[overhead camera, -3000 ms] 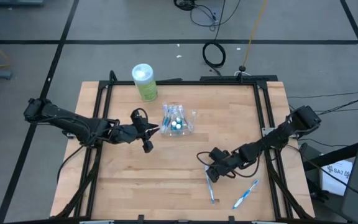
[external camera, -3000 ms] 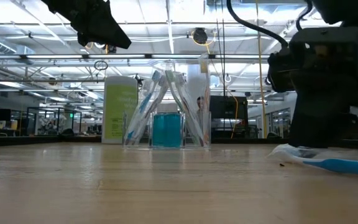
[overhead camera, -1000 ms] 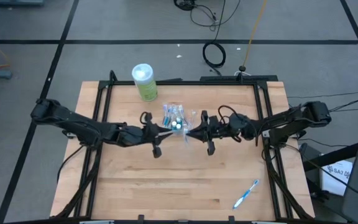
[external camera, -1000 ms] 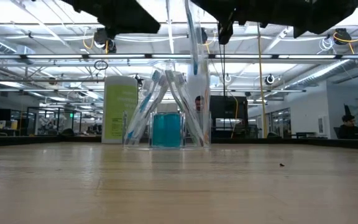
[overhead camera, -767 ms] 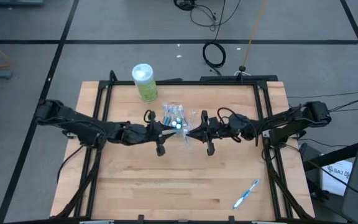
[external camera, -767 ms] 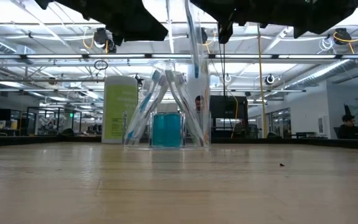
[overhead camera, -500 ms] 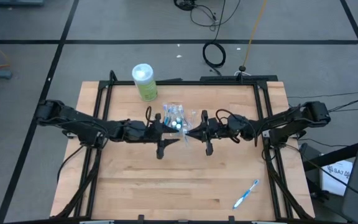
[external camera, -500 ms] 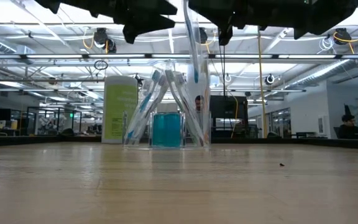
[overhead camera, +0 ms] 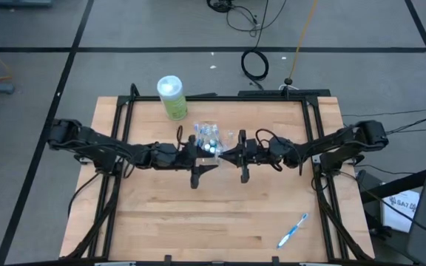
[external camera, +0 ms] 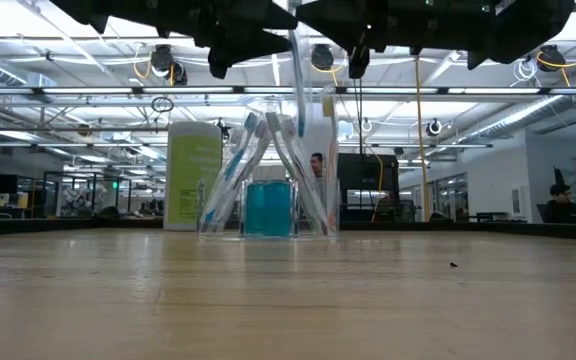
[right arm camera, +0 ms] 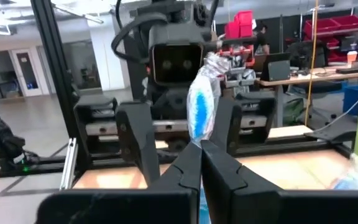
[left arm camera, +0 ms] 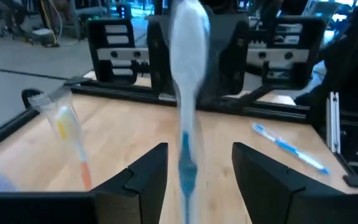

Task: Pick & Place toothbrushing station
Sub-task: Put the left blue toothbrush into the transparent organizer

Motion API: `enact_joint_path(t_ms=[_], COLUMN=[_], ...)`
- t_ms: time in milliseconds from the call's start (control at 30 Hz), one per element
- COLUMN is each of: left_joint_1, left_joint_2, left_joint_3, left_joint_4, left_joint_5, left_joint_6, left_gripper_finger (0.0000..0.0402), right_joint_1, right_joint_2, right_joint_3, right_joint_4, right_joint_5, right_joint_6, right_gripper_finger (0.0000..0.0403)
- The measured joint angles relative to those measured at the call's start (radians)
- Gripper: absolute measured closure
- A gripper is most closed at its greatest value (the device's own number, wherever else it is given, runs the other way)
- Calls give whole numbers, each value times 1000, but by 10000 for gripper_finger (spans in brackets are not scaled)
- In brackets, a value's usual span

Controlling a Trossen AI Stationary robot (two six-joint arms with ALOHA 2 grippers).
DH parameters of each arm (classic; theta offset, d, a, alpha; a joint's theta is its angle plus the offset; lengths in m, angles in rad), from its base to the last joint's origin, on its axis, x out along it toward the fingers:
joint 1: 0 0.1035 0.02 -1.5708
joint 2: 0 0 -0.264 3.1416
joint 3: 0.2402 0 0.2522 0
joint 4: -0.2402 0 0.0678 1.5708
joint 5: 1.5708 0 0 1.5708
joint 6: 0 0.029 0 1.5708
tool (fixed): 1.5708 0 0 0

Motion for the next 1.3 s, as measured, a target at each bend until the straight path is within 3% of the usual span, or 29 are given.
enact_joint_path(t_ms=[333,800,1033,1300], left_joint_1=[10,10,10,10], left_joint_2=[22,22,22,10], left_joint_3=[0,0,0,0], left_joint_4=[28,29,-8,-54], left_joint_5=[6,6,-18,-35], left_joint_6=[6,10,-5,8], left_gripper_finger=[222,388,369,391], right_joint_1=[0,0,0,0], right_joint_2=[34,34,33,8], right_joint_3=[4,4,5,4], right_joint_4=[35,34,-29,-119], right_joint_5=[-1,1,2,7], right_joint_6=[0,-3,-35,-55], right_gripper_finger=[403,403,391,320])
